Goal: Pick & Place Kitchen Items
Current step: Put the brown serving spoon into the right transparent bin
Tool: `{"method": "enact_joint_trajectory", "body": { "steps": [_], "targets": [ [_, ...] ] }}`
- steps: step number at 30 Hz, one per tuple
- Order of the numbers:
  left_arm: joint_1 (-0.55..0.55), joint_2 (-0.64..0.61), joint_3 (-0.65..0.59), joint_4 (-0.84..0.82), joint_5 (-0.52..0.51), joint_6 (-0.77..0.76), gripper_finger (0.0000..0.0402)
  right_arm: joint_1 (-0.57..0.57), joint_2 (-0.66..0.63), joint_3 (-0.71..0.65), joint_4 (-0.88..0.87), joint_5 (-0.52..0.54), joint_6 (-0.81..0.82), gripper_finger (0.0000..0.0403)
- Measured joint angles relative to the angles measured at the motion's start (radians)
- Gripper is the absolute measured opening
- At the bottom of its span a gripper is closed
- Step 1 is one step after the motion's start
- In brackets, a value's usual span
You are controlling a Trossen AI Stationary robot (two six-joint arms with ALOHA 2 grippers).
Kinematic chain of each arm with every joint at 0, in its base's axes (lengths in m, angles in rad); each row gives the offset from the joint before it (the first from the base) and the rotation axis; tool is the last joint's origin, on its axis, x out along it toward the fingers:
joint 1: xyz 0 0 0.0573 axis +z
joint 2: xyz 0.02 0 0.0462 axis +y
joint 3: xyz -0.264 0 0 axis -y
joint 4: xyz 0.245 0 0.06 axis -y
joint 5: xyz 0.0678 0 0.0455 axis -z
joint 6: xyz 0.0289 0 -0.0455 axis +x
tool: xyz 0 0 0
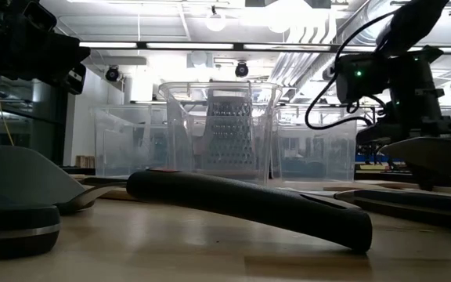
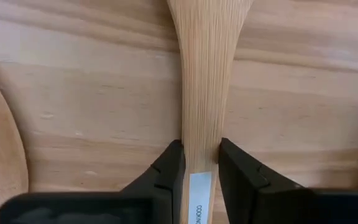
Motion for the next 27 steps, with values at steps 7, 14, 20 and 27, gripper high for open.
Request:
{"method": "enact_joint_trajectory", "body": {
  "steps": [7,14,20,27],
  "targets": [
    [0.0,0.0,0.0,0.0,0.0,0.0,0.009,0.016,-0.076,-0.011,-0.138,-0.106,0.054,0.0069],
    [0.0,0.0,0.0,0.0,0.0,0.0,0.009,0.072,-0.218,-0.007,-0.161,-0.169,0.103,0.0069],
    [0.0,0.0,0.0,0.0,0.0,0.0,0.009,0.178,-0.389,-0.004,-0.1,-0.221,0.162,0.0069],
    [0.0,0.0,0.0,0.0,0.0,0.0,0.009,0.267,-0.533,-0.004,0.05,-0.206,0.184,0.0069]
  ]
}}
